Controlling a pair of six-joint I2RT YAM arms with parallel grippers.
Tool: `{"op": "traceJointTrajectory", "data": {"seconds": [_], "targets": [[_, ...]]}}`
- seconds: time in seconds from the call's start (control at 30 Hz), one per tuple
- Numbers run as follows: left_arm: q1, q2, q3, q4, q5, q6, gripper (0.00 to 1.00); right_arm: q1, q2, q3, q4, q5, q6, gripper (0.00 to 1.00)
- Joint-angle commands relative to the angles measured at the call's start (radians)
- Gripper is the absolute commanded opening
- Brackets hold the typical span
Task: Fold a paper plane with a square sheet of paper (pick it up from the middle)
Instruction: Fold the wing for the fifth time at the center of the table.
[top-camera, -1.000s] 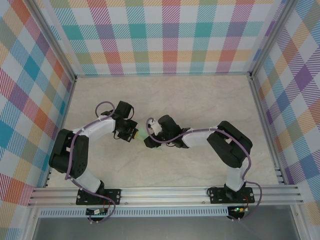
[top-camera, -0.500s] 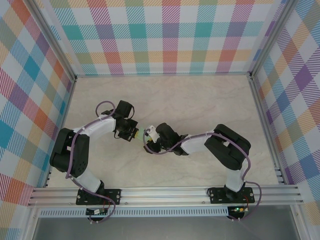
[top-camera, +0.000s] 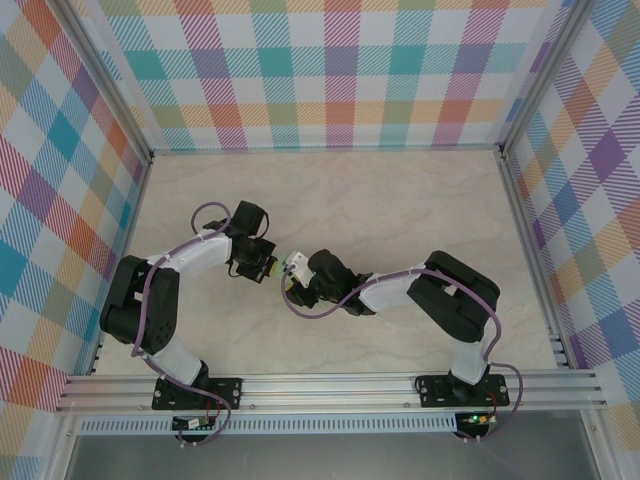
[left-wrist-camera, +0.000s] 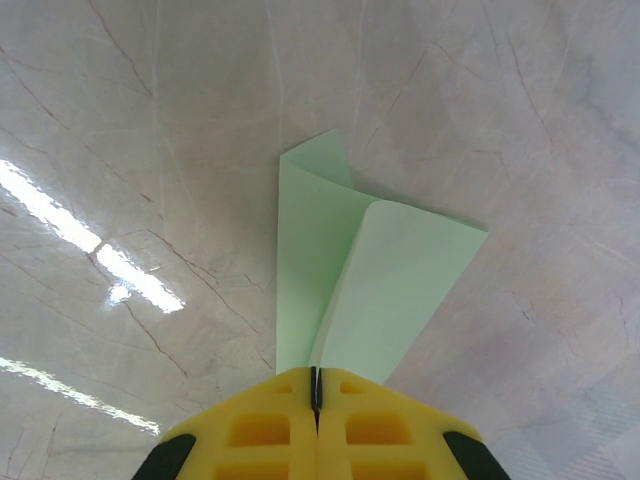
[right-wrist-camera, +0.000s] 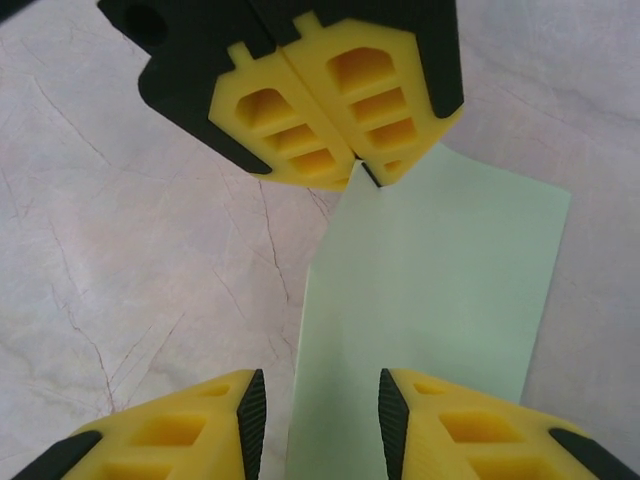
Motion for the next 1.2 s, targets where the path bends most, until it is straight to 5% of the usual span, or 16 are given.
{"op": "traceJointTrajectory", "data": {"seconds": [0.0,0.63,0.9,1.17], "targets": [[0.012,0.01,0.023,-0.026,0.019,-0.009,0.04,0.008,0.026,0.021,0.022,0.02,-0.028,0.35],[0.012,0.011,0.028,-0.024,0.029,0.001,0.06,0.003,0.046,0.039,0.034,-0.015,0.025,0.08],[0.038,-0.058,0.069,-0.077,-0.035,0.1,0.47,-0.053,0.07,0.056,0.01,-0.174,0.16,0.01],[0.087,-0.142,0.058,-0.107,-0.078,0.262,0.64,-0.093,0.092,0.112,-0.046,-0.326,0.294,0.0]]}}
